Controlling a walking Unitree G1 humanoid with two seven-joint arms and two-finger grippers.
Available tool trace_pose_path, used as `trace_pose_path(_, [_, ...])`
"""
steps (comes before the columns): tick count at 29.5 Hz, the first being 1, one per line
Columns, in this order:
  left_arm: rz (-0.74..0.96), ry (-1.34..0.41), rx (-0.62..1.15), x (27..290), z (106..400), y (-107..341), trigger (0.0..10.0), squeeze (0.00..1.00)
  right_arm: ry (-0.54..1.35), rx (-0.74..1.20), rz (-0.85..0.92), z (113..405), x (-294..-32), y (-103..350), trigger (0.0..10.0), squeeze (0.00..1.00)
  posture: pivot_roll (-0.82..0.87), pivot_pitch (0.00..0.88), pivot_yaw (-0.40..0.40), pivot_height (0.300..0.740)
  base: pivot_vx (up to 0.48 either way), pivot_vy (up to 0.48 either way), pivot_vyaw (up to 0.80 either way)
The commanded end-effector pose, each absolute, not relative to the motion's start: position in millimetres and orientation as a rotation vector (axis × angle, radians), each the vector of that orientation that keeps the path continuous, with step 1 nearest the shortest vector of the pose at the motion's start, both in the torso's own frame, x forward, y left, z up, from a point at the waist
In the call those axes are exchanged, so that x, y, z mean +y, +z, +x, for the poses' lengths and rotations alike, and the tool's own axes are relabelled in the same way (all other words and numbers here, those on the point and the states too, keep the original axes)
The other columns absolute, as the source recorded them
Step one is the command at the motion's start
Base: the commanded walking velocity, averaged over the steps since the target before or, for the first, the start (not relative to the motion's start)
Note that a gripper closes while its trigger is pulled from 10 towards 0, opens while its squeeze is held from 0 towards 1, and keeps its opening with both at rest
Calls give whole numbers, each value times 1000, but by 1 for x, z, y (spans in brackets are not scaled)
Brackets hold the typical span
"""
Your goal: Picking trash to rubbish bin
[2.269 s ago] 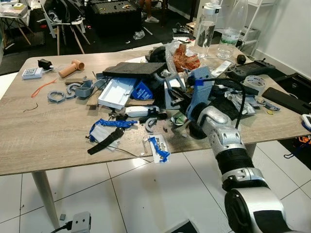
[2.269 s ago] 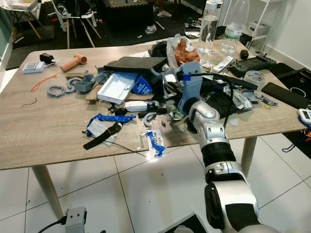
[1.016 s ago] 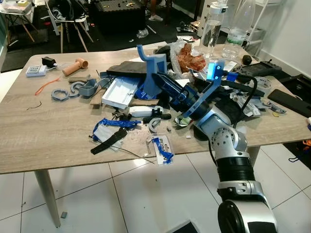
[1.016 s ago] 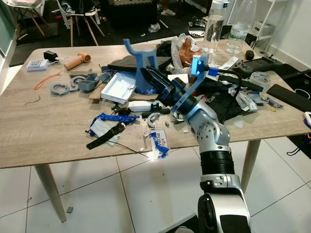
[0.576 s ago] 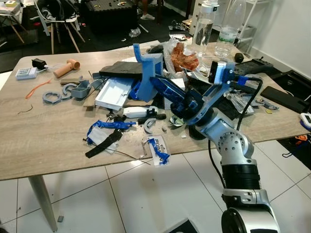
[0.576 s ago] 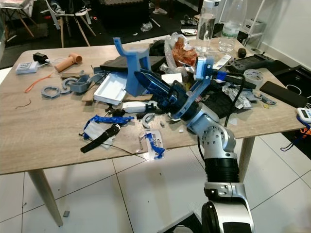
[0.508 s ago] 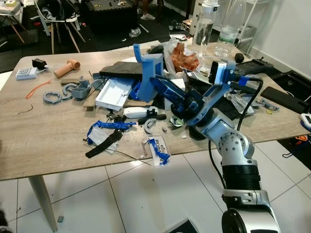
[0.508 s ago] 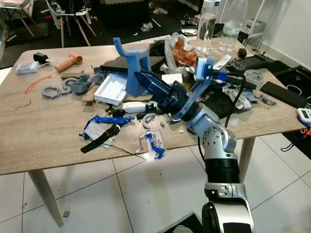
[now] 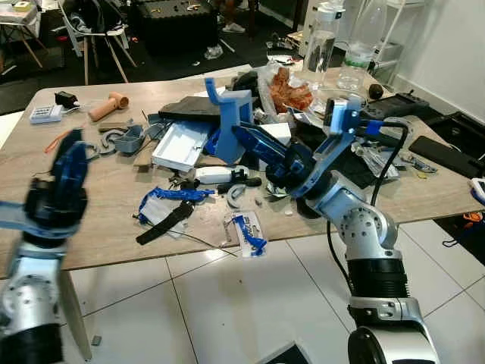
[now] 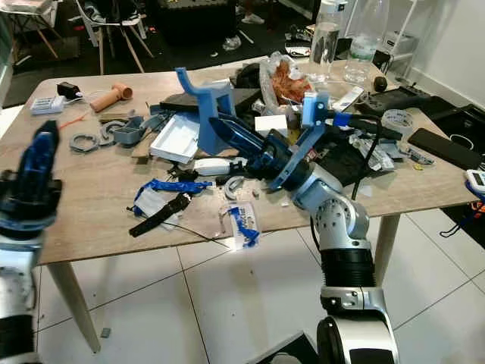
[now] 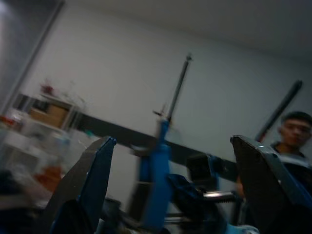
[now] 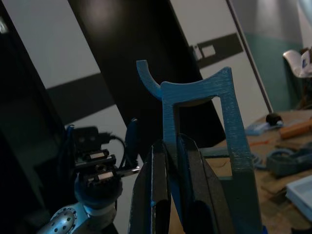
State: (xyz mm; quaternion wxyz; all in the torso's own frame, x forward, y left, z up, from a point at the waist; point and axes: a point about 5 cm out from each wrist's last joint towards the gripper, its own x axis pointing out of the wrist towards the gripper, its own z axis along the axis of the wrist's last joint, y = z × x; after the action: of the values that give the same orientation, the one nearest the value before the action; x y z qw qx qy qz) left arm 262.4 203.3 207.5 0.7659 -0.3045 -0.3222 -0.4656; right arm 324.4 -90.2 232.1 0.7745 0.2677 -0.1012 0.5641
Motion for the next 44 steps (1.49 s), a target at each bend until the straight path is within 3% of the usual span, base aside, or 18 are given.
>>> trace_pose_path(1, [-648, -1019, -665, 194, 264, 207, 10000, 0, 1213, -205, 563, 324, -89, 228, 0, 0, -58, 55, 31, 740, 0, 0, 0])
trace_pose_path(21, [-685, -995, -617, 163, 277, 214, 10000, 0, 1282, -116, 443, 315, -77, 209, 0, 0, -60, 52, 34, 740, 0, 0, 0])
trace_pose_path(32, [-701, -1085, -615, 146, 272, 219, 10000, 0, 1280, -87, 407, 315, -74, 202, 0, 0, -63, 50, 35, 740, 0, 0, 0])
trace_pose_path(33, [-700, -1101, -606, 143, 271, 217, 7098, 0, 1281, -88, 408, 315, -74, 202, 0, 0, -63, 50, 35, 740, 0, 0, 0])
trace_pose_path(34, [-699, -1117, -597, 140, 270, 216, 3059, 0, 1282, -90, 410, 315, -74, 202, 0, 0, -63, 50, 35, 740, 0, 0, 0])
trace_pose_path(36, [-699, -1130, -590, 137, 270, 215, 3059, 0, 1282, -91, 411, 315, -74, 203, 0, 0, -63, 50, 35, 740, 0, 0, 0])
trace_pose_path(37, [-700, -1137, -585, 134, 269, 213, 0, 0, 1283, -92, 412, 315, -74, 203, 0, 0, -66, 46, 36, 740, 0, 0, 0])
trace_pose_path(44, [-707, -1150, -571, 129, 268, 211, 0, 0, 1287, -98, 413, 314, -73, 203, 0, 0, -67, 45, 36, 740, 0, 0, 0])
